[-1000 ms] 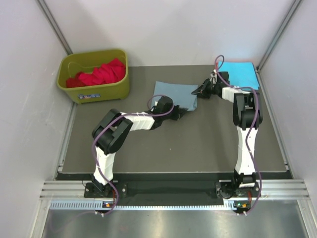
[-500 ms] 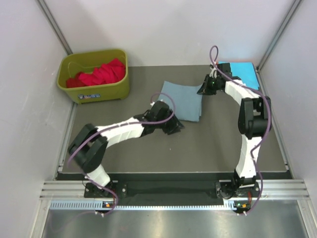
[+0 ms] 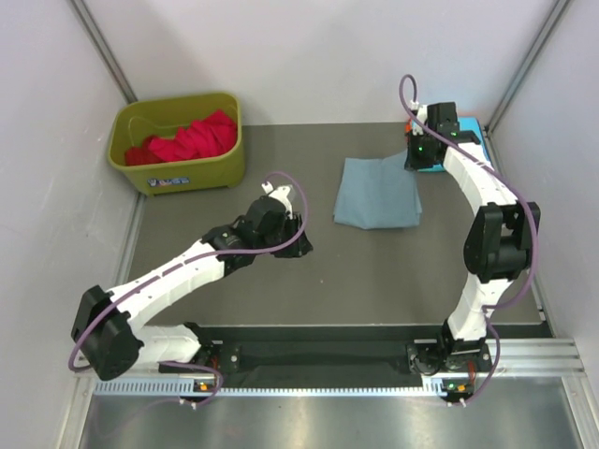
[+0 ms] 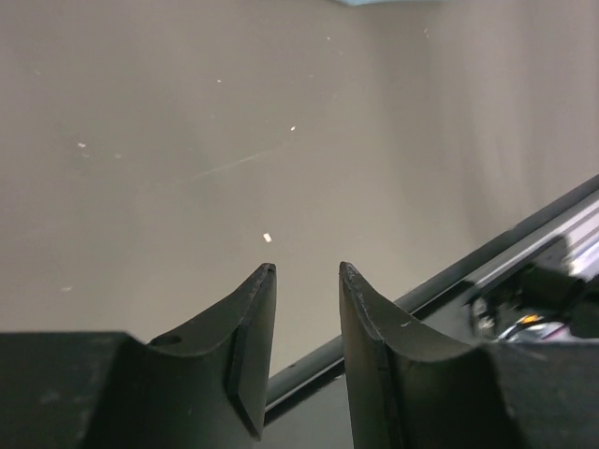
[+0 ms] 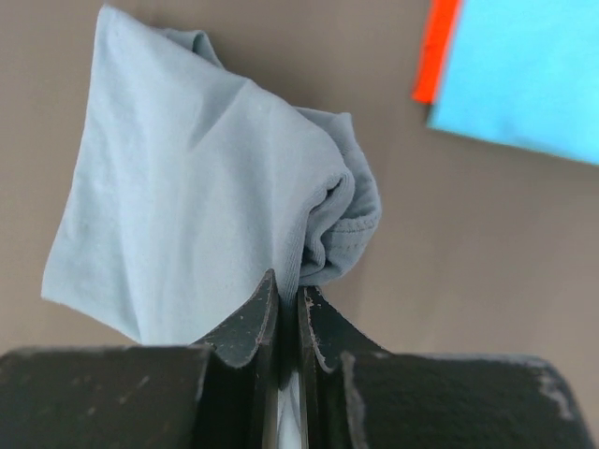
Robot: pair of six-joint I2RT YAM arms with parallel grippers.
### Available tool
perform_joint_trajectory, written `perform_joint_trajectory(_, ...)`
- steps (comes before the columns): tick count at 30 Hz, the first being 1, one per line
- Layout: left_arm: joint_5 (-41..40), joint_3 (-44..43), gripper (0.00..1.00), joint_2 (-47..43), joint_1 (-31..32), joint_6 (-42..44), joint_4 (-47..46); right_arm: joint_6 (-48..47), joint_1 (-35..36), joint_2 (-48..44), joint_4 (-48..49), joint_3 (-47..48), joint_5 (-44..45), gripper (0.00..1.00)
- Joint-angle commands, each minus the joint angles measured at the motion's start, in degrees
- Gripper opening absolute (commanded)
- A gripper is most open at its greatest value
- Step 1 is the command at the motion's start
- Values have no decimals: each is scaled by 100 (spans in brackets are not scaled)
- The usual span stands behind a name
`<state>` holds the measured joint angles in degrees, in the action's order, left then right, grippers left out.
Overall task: Fold and stack the t-shirts
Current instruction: Neatly place the folded tshirt to the corner
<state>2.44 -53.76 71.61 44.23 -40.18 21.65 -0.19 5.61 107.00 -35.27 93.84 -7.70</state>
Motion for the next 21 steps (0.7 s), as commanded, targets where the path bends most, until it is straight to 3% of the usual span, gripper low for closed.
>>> perform_joint_trajectory(1,-25,-118,38,-287,-89,950,314,-710,-217,-268,-288,660,681,0)
perform_joint_trajectory(8,1109,251,38,-596,-722,1557,217,-1053,-517,181,-640,1549,1324,0)
perform_joint_trajectory(14,723,138,38,-315,-766,2075,463,-1721,-728,497,-228,1909,1825,0)
perform_joint_trajectory(21,573,-127,38,-8,-1144,2287,718,-1933,-772,1042,45,2849,1711,0)
